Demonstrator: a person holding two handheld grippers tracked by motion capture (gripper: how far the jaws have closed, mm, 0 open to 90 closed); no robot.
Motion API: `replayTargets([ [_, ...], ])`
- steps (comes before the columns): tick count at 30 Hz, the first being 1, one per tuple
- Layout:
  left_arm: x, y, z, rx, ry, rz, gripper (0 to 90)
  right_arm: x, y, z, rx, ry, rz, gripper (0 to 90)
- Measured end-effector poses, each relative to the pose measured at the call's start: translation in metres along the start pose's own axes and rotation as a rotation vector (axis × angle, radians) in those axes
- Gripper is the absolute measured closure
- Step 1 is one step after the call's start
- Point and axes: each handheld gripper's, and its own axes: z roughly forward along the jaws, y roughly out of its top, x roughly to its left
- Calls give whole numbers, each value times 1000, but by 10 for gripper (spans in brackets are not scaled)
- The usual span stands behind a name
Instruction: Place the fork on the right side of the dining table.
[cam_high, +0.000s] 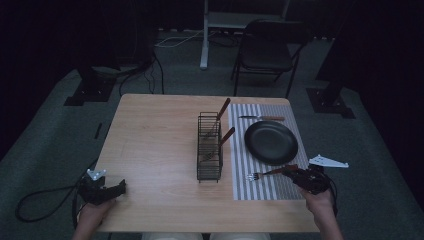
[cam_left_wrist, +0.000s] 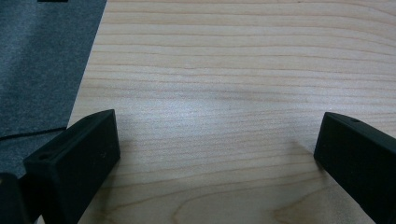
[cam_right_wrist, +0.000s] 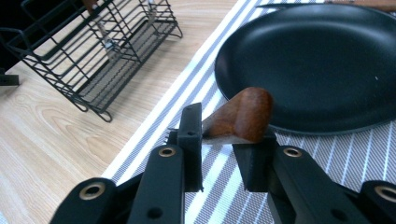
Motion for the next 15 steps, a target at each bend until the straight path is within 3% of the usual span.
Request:
replayTargets([
  [15,0,0,0,0,0,0,7,-32,-24,7,30,-19,77,634],
])
